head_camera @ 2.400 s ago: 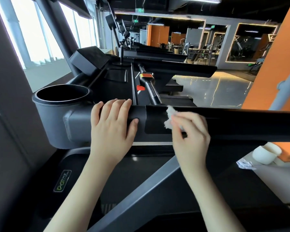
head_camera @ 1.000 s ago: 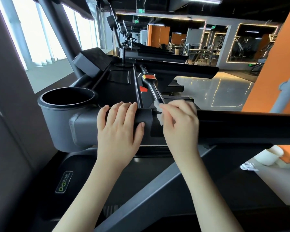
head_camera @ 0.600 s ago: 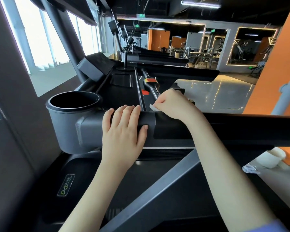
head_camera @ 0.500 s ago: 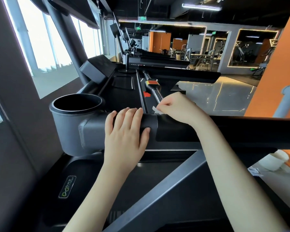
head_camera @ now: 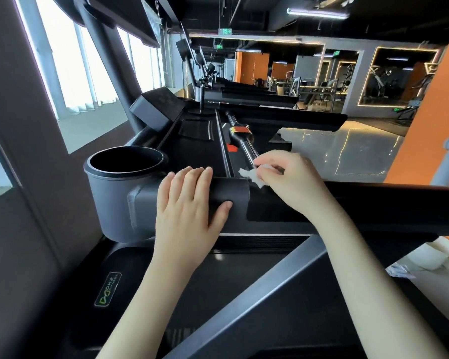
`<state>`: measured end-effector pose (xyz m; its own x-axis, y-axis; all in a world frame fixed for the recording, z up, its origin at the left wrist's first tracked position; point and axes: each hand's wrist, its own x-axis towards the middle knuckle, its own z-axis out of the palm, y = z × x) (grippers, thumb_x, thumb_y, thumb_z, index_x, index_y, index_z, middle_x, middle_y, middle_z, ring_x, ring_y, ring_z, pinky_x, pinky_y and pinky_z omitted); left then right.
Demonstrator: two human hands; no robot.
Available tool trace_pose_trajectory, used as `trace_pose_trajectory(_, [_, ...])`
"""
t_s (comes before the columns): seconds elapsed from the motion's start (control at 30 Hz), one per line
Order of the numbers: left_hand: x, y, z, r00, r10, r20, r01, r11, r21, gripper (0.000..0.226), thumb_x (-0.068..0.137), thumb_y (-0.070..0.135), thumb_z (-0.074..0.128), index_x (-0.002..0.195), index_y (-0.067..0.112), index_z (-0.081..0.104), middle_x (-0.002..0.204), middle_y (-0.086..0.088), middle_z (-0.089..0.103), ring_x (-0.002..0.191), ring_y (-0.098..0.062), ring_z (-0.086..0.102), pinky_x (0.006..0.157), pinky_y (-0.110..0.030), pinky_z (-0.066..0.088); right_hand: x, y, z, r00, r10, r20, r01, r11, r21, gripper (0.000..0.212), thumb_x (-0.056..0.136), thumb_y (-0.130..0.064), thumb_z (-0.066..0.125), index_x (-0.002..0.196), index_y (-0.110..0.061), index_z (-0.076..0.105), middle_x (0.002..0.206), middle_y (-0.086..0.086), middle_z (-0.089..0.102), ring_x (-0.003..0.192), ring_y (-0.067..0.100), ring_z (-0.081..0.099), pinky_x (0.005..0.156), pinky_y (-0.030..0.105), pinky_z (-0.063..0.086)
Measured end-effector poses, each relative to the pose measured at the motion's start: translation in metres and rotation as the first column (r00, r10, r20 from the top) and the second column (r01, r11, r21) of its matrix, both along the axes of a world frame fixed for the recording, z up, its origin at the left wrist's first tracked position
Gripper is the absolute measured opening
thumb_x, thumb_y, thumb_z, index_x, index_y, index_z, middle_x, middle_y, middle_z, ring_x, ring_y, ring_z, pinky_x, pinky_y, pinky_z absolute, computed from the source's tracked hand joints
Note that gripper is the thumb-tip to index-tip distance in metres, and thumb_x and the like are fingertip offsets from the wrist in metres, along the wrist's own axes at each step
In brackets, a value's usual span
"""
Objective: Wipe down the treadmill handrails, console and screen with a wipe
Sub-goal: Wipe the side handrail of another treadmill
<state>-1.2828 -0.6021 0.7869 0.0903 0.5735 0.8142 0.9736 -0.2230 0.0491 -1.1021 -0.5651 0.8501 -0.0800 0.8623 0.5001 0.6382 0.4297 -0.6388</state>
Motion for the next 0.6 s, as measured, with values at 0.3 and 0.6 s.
trace_pose_trajectory(0.3, [-0.001,0.000,-0.003,1.000,-0.011,0.001,0.011,1.000,0.025,0.056,0.091,0.044,0.044,0.125,0.001,0.058,0.121,-0.011,0.061,0.117,-0.034,0.053,0.107,-0.044,0.028,-0.001,-0.022,-0.050,0.999,-0.031,-0.015,0.034,0.848,0.529,0.007,0.081,-0.006,0.065,0.082,-0.006,0.072,0.088,0.001,0.067,0.083,0.020,0.058,0.077,0.033,0.047])
trace_pose_trajectory(0.6, [-0.001,0.000,-0.004,1.000,-0.008,-0.002,0.008,0.999,0.031,0.056,0.091,0.042,0.046,0.125,-0.001,0.057,0.121,-0.013,0.061,0.117,-0.034,0.053,0.106,-0.046,0.031,-0.022,-0.033,-0.094,0.986,-0.161,-0.029,0.132,0.681,0.720,0.013,0.082,0.005,0.069,0.069,0.001,0.067,0.081,0.009,0.064,0.077,0.024,0.059,0.070,0.037,0.051])
